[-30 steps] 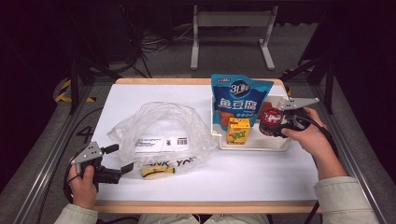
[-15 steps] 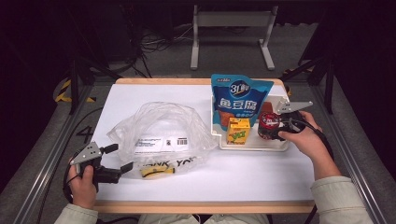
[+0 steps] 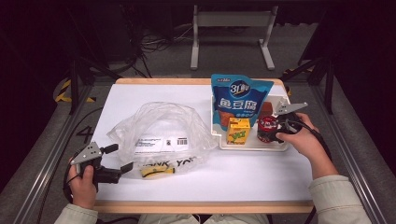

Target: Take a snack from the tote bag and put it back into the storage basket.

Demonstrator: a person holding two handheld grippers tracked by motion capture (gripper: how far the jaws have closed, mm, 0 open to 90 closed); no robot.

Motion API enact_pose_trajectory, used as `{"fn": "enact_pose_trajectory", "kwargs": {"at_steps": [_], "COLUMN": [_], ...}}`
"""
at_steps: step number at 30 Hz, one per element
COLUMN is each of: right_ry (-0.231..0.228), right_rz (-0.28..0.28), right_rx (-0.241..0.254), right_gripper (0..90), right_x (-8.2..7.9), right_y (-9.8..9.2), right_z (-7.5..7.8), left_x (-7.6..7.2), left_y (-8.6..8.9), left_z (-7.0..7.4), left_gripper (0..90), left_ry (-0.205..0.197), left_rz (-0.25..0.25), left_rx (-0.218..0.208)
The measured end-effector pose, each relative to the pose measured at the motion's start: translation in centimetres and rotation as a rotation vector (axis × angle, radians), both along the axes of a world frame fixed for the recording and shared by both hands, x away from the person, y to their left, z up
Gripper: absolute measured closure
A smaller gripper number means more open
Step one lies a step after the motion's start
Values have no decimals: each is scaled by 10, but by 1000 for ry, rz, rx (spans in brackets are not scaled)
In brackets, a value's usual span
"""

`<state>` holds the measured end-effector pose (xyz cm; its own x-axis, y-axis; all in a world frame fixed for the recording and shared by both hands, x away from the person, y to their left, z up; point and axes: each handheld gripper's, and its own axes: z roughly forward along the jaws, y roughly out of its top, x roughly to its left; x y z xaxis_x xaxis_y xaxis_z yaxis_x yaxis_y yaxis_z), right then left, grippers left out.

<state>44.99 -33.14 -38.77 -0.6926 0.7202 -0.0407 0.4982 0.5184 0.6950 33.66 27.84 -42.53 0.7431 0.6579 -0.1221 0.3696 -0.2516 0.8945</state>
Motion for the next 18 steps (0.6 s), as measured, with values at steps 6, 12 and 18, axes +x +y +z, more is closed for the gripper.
{"fn": "enact_pose_trajectory", "kwargs": {"at_steps": [6, 12, 18], "right_ry": [23, 42, 58], "right_rz": [-4, -10, -14], "right_rx": [-19, -29, -48], "right_gripper": [257, 257, 257], "right_x": [1, 2, 2], "right_y": [2, 3, 4], "right_z": [-4, -7, -9], "left_x": [0, 0, 0], "left_y": [0, 0, 0], "left_z": [0, 0, 0], "left_gripper": [34, 34, 34], "left_ry": [-1, 2, 2], "left_rz": [1, 1, 2], "left_rx": [-1, -4, -4]}}
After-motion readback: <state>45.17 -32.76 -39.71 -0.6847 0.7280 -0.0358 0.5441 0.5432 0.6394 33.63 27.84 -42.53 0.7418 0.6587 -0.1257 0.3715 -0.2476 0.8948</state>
